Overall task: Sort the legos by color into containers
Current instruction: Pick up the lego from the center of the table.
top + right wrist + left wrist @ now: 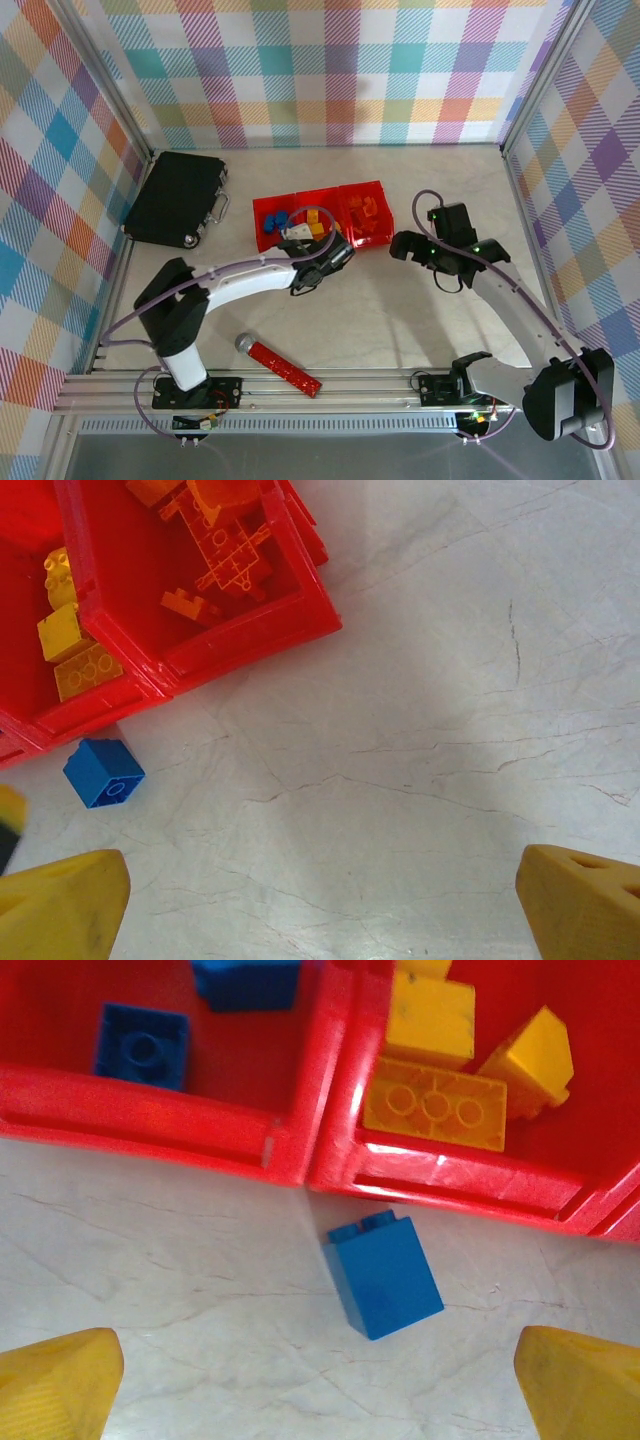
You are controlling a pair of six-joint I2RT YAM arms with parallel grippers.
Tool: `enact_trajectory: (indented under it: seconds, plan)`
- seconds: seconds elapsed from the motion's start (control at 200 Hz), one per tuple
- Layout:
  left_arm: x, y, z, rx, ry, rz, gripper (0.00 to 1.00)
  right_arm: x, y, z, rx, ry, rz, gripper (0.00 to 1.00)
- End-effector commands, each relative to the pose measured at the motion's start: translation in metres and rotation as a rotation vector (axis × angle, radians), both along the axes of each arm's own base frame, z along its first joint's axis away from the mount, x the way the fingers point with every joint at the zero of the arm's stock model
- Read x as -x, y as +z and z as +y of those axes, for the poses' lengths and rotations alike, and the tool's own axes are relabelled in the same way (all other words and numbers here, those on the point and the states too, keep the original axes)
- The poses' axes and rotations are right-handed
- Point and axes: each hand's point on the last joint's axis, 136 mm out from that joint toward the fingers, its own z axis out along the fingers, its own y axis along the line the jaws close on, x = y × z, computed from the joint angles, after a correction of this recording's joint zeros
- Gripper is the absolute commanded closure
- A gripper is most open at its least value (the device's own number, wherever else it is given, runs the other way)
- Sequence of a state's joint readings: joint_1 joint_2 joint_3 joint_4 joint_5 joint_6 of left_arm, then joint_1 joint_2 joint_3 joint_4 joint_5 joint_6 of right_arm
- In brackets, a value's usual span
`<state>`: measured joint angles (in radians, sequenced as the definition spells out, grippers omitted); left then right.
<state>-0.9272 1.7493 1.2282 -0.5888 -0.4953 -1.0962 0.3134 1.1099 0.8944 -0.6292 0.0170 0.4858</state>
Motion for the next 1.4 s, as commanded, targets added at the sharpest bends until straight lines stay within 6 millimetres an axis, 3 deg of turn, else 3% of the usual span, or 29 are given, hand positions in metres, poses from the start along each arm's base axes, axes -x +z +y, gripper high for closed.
enact_trajectory:
  seconds: [0.0, 0.17, 0.375, 0.575, 0.815, 1.02, 1.395]
  plan:
    - [-0.003, -0.008, -0.022, 0.025, -0.030, 0.041, 0.00, 0.003, 0.001, -0.001, -0.001, 0.012, -0.016, 0.01]
    - [-0.008, -0.028, -0.034, 0.012, -0.033, 0.084, 0.01, 0.004, 0.001, -0.006, 0.031, 0.016, -0.029, 0.01]
    - [-0.017, -0.041, -0.036, -0.003, -0.026, 0.093, 0.06, 0.005, 0.003, -0.008, 0.042, 0.029, -0.048, 0.01]
    - [-0.025, -0.052, -0.034, -0.042, -0.029, 0.103, 0.10, 0.006, 0.006, -0.013, 0.059, 0.016, -0.064, 0.01]
    - [-0.032, -0.060, -0.017, -0.078, -0.013, 0.113, 0.17, 0.009, 0.012, -0.020, 0.073, -0.002, -0.090, 0.01]
    - [-0.040, -0.061, -0.008, -0.088, -0.018, 0.102, 0.29, 0.009, 0.011, -0.020, 0.070, -0.006, -0.090, 0.01]
    - [-0.036, -0.062, -0.009, -0.068, -0.043, 0.101, 0.59, 0.007, 0.014, -0.018, 0.059, -0.011, -0.093, 0.01]
